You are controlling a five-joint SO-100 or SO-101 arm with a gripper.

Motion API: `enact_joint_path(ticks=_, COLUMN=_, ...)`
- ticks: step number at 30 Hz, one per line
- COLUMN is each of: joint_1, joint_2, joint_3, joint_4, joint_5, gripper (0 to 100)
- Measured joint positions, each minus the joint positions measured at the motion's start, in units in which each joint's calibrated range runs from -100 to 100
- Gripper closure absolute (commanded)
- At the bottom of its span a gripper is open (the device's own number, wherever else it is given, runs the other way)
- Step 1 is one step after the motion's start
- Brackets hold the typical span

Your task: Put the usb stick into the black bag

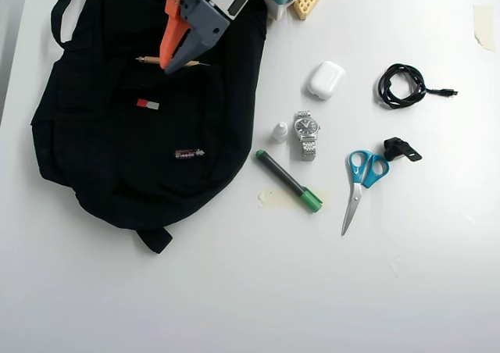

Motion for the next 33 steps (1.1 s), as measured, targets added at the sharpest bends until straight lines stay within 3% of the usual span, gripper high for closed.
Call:
enact_joint_path(ticks=4, joint_1=-28.3, joint_2=-21.4, joint_3=14.8, joint_4=10.4, joint_5=-0.3, gripper=98)
enact_joint_path(ticks=6, joint_1=-32.8, joint_2=-30.9, joint_3=22.7, joint_4=10.7, joint_5=-0.3, gripper=98)
enact_joint_path(ticks=10, joint_1=-31.9, joint_2=-47.3, joint_3=31.8, joint_4=14.1, joint_5=-0.3, gripper=98)
enact_joint_path(ticks=21, joint_1=-18.2, joint_2=-49.0, joint_3=33.0, joint_4=51.8, joint_5=0.0, gripper=98)
enact_joint_path(ticks=33, joint_1=-17.0, joint_2=-49.0, joint_3=33.0, joint_4=54.2, joint_5=0.0, gripper=98)
